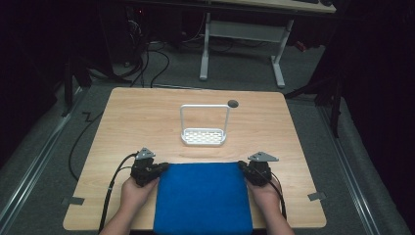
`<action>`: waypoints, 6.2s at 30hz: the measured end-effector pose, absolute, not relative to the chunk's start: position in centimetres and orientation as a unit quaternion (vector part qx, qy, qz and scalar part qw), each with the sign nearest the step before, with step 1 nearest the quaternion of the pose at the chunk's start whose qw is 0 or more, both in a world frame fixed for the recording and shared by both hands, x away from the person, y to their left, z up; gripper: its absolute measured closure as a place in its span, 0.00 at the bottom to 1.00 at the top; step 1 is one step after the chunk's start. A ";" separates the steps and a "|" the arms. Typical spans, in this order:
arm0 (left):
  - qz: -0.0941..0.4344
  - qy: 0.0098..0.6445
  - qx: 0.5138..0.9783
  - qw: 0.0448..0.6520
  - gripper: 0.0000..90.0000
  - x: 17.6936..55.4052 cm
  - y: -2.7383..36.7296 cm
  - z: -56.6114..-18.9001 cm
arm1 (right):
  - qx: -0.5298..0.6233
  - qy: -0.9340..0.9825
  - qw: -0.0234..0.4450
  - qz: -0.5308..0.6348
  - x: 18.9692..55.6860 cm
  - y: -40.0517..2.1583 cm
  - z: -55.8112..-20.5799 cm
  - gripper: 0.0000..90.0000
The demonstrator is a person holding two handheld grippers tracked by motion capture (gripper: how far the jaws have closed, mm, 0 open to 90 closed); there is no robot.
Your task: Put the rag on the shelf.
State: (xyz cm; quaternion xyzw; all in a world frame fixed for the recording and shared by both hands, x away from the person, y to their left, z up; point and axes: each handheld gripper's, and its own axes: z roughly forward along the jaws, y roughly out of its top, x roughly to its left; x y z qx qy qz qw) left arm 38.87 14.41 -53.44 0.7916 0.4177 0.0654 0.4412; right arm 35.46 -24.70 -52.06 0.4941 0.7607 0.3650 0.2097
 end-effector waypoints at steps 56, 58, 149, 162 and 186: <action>0.261 0.308 0.667 0.626 0.97 34.7 15.6 -37.7 | 0.374 0.636 0.375 0.561 31.2 -24.8 -37.2 0.99; 0.267 0.305 0.664 0.628 0.97 35.0 15.5 -37.1 | 0.370 0.633 0.382 0.563 31.4 -24.8 -36.5 0.99; 0.212 0.401 0.757 0.470 0.97 55.5 12.4 -42.5 | 0.455 0.698 0.335 0.441 52.2 -25.6 -39.4 0.99; 0.186 0.396 0.749 0.497 0.97 52.3 12.8 -45.6 | 0.458 0.701 0.305 0.454 48.9 -26.2 -42.7 0.99; 0.156 0.397 0.757 0.495 0.97 50.6 13.2 -49.2 | 0.458 0.732 0.274 0.424 46.8 -24.5 -47.3 0.99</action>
